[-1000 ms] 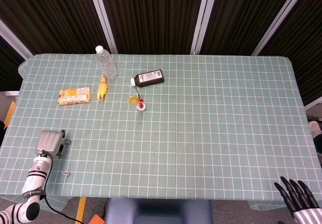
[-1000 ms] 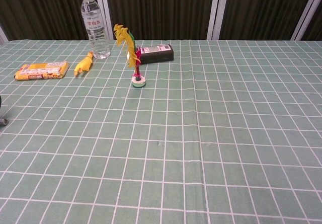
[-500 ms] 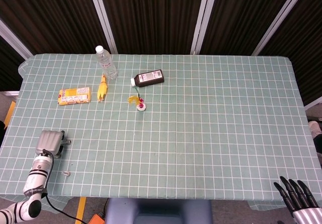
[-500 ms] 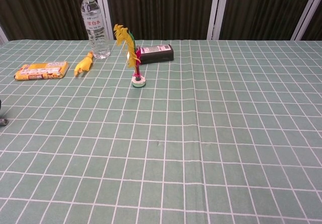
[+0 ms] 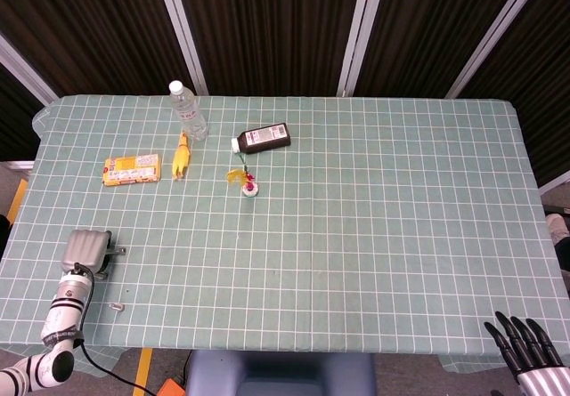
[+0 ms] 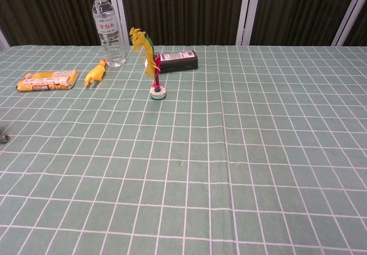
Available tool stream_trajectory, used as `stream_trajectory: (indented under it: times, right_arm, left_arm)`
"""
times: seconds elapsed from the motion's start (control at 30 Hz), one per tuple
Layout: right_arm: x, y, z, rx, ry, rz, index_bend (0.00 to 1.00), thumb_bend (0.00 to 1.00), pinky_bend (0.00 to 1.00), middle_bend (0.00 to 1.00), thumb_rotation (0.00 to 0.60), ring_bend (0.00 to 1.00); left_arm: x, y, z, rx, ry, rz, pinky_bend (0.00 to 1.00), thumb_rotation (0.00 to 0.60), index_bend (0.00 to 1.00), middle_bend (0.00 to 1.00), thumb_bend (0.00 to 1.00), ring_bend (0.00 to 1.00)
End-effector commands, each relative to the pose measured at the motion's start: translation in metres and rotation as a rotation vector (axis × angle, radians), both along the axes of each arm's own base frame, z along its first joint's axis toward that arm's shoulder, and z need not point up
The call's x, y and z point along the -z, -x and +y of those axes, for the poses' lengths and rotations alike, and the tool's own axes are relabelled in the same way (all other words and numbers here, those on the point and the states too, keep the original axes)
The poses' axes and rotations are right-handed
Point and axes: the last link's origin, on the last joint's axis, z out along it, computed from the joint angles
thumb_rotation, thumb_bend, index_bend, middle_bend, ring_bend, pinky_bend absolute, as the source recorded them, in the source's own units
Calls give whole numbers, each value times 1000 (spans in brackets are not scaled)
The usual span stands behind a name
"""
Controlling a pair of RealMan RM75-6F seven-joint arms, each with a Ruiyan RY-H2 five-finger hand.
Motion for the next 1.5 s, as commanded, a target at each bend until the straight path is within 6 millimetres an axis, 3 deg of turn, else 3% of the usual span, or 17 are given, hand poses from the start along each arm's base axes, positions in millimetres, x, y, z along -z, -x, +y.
stream_trajectory:
  times: [0.03, 0.77, 1.5]
  right_arm:
    - [0, 0, 0, 0, 1, 0, 0, 180, 0, 0, 600, 0]
    - [0, 0, 0, 0, -2, 1, 0, 179, 0, 0, 600, 0]
    - [1, 0, 0, 1, -3, 3, 0, 180, 0, 0, 600, 0]
  left_arm:
    - [0, 1, 0, -4, 2, 4, 1000, 600, 497, 1000, 337, 1000]
    - [1, 1, 0, -4, 0, -12, 1000, 600, 535, 1000, 343, 1000]
    - [0, 1, 1, -2, -7, -11, 1000, 600, 581, 1000, 505, 1000]
